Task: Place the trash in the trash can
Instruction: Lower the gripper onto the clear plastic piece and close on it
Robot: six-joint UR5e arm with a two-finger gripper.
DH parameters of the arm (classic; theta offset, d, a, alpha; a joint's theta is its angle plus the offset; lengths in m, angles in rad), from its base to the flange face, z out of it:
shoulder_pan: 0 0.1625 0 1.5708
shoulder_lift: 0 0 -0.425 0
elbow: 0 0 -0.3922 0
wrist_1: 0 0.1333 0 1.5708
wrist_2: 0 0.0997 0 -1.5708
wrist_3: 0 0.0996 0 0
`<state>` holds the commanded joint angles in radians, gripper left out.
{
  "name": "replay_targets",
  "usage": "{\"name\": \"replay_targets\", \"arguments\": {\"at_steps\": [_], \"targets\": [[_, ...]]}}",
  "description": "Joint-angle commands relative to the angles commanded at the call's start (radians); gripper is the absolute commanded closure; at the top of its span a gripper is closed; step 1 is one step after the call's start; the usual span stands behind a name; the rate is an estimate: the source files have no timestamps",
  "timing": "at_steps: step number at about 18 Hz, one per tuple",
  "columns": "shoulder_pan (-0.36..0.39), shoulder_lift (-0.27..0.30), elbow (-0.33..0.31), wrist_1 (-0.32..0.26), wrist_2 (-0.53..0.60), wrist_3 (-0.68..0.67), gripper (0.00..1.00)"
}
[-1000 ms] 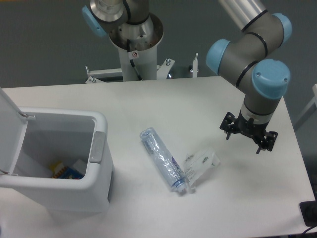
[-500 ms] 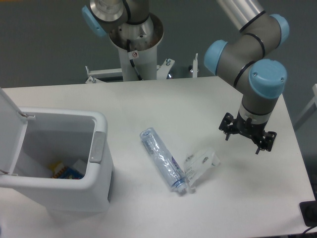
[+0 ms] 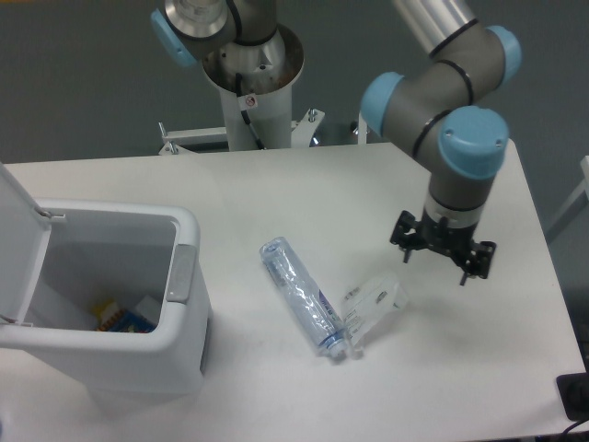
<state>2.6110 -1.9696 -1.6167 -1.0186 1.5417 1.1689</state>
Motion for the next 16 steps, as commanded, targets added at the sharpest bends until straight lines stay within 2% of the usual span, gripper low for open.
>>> {"name": "replay_targets", "arguments": {"at_steps": [3, 5, 8, 9, 12, 13, 16], "targets": [[-0.034, -0.026, -0.015, 0.020, 0.006, 0.002, 0.00], [-0.034, -0.032, -0.041, 0.021, 0.008, 0.008, 0.00], [-0.034, -0.072, -0.040, 0.037, 0.011, 0.028, 0.02], [-0.034, -0.074, -0.043, 0.035, 0.012, 0.029, 0.18], [-0.035, -0.075, -0.054, 0.031, 0.009, 0.006, 0.92], [-0.035, -0.075, -0.054, 0.031, 0.005, 0.005, 1.00], [-0.034, -0.071, -0.037, 0.026, 0.000, -0.017, 1.00]]}}
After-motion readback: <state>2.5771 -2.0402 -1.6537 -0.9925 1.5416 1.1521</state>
